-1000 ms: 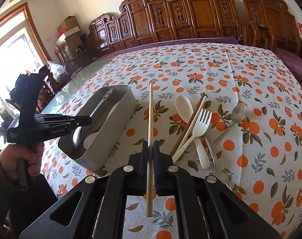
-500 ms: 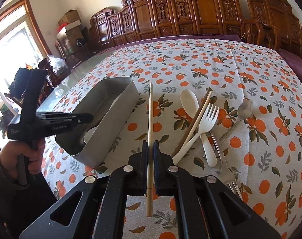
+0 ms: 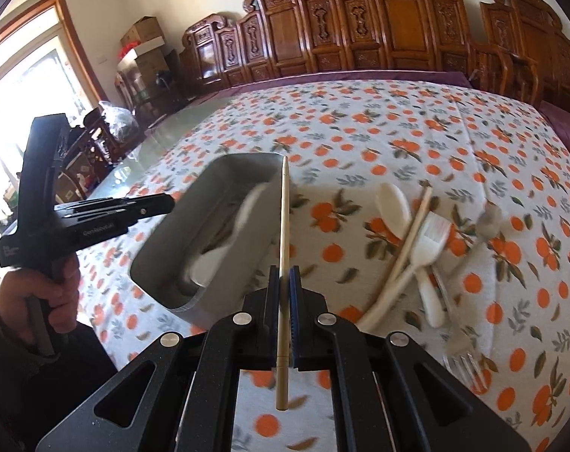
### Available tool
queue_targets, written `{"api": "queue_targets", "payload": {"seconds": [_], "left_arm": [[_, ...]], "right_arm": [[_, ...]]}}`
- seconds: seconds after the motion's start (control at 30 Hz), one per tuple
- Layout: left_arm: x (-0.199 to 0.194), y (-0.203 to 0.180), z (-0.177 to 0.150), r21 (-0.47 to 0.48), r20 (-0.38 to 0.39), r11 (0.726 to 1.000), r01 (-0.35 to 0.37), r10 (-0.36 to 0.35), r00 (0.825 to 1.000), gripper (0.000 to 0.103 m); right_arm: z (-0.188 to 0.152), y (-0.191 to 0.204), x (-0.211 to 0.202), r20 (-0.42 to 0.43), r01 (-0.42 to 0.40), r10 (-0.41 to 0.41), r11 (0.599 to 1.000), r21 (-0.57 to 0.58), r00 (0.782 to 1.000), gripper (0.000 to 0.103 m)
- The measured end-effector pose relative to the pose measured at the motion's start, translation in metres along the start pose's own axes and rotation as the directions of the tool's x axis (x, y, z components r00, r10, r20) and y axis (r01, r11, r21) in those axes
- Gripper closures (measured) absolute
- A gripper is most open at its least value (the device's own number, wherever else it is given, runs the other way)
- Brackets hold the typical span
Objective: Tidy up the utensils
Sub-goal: 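Lower the held chopstick into the tray and open the right tool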
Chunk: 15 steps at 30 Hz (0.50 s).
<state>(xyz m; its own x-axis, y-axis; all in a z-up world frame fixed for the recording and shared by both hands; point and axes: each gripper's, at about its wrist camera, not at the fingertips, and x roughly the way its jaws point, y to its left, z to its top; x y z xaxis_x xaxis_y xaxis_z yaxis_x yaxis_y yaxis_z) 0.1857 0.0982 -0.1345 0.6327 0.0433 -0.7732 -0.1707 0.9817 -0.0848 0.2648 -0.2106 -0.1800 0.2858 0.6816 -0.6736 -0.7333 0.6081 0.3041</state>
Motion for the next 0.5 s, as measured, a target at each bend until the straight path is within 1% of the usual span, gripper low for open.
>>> {"api": "queue_targets", "payload": {"seconds": [0.07, 0.2, 0.33, 0.4, 0.5], "left_arm": [[-0.004, 0.003, 0.0, 0.003, 0.011, 1.0, -0.002, 0.002, 1.0, 0.098], [-0.011, 0.01, 0.0, 0.002, 0.025, 1.0, -0.001, 0.001, 1.0, 0.098], [-0.018, 0.018, 0.001, 0.007, 0.05, 1.0, -0.027, 0.027, 0.998, 0.097], [-0.021, 0.023, 0.002, 0.003, 0.059, 0.999, -0.038, 0.038, 0.998, 0.097], [-0.023, 0.03, 0.002, -0.012, 0.064, 0.999, -0.036, 0.037, 0.997, 0.097]], "right_arm": [[0.005, 0.011, 0.003, 0.0, -0.007, 0.007, 1.0, -0.015, 1.0, 0.097], [0.015, 0.026, 0.015, -0.002, -0.036, 0.036, 0.999, -0.006, 0.999, 0.097], [0.023, 0.039, 0.031, -0.013, -0.051, 0.051, 0.999, 0.004, 0.999, 0.097], [0.028, 0.046, 0.04, -0.021, -0.051, 0.051, 0.999, 0.002, 0.998, 0.097], [0.034, 0.054, 0.053, -0.031, -0.045, 0.045, 0.999, -0.005, 0.998, 0.097]]}}
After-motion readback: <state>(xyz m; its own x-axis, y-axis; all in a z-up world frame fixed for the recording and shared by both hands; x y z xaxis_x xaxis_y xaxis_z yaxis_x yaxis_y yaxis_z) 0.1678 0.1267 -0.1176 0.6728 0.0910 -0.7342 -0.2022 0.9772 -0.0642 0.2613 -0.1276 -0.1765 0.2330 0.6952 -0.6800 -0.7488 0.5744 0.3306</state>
